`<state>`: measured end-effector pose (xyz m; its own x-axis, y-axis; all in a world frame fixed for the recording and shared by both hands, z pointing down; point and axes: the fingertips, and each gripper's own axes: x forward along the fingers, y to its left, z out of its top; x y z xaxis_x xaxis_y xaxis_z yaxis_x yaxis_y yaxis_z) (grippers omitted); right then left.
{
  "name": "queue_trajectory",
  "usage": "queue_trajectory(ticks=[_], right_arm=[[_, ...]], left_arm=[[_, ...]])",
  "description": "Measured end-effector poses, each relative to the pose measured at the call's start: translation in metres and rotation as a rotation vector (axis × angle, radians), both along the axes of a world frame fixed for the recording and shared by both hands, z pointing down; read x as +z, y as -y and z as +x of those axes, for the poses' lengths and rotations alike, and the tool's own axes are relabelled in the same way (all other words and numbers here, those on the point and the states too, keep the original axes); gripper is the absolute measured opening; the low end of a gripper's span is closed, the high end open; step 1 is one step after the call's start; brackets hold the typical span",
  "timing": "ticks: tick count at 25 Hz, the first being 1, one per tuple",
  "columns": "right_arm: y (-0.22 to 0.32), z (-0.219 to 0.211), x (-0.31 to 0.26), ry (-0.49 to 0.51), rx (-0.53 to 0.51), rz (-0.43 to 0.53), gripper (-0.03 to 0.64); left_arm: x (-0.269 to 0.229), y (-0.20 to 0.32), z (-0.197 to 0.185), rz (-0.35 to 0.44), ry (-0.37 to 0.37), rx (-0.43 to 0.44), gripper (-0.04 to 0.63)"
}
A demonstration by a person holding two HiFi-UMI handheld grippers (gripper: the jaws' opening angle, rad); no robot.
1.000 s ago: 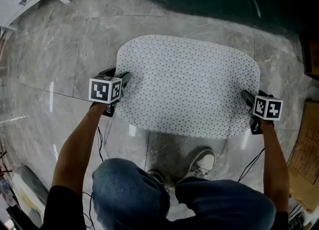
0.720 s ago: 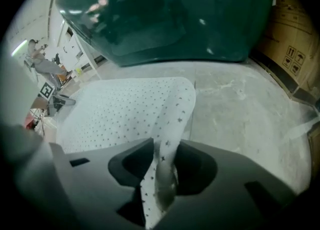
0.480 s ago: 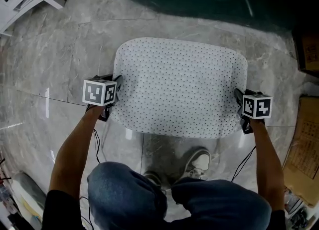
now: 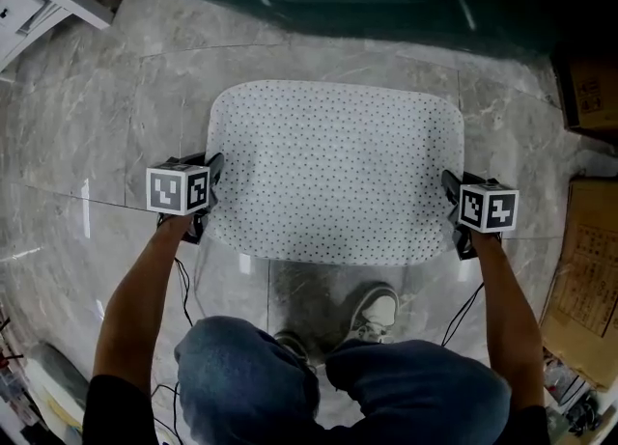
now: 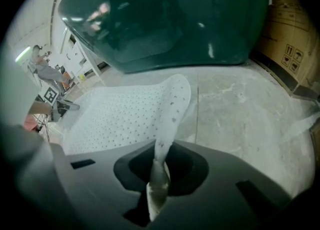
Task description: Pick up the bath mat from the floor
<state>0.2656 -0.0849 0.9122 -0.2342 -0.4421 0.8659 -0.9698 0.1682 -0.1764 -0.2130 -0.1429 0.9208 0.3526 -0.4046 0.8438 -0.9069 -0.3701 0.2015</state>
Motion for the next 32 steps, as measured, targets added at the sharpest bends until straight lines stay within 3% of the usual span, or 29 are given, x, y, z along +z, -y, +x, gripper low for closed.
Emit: queue_trajectory(ticks=[9, 18, 32], right_arm=[[-0.006, -0.016, -0.055, 0.044, 0.001, 0.002, 0.025], [-0.017, -0.033, -0.137, 0.07, -0.007, -0.003, 0.025], [-0.023, -0.04, -0.355, 0.084, -0.005, 0.092, 0.025]], left_arm=[[-0.061, -0.009, 0.018, 0.001, -0.065, -0.067, 0.029], [-0.156, -0.016, 0.045, 0.026, -0.098, -0.039, 0.028], [-0.375, -0.027, 0.049, 0.092, -0.129, -0.044, 0.028]])
